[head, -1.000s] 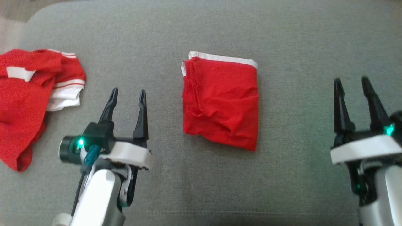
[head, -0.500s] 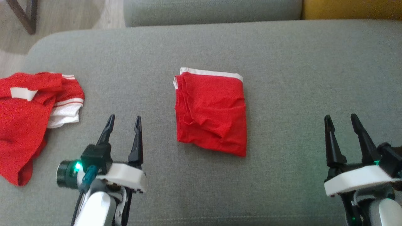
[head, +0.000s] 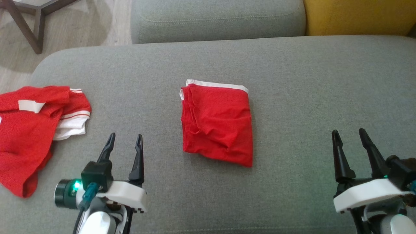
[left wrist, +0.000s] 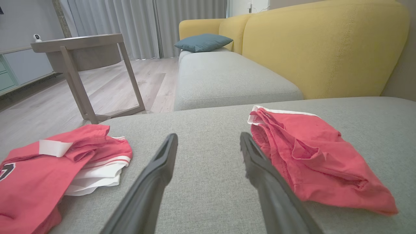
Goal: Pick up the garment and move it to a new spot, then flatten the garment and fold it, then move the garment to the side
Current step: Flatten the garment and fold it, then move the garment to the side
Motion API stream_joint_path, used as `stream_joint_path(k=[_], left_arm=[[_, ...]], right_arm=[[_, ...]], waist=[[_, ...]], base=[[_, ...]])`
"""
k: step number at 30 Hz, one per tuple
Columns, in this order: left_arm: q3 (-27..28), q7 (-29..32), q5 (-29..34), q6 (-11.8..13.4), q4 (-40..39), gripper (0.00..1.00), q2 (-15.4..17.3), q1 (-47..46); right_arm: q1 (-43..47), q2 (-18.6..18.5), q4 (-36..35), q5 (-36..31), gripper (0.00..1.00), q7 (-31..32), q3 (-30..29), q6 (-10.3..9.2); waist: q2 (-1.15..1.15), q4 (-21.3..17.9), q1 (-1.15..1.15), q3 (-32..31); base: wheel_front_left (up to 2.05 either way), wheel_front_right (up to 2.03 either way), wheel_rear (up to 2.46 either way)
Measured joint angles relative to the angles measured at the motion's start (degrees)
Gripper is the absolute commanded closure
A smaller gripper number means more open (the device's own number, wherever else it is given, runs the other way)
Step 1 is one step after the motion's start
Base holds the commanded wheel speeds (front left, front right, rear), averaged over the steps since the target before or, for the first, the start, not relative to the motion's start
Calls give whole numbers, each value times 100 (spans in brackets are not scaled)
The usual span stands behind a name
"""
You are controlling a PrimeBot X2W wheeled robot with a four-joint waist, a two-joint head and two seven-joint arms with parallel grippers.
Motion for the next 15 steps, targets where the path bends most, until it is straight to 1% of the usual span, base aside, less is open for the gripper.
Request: stream_joint_path(k=[15], left_arm=[[-23,4,0,78,-94,0,69,1]], right_arm=[[-1,48,-2,0,0,51,-13,0]], waist=[[0,8,0,34]], base=[[0,0,0]])
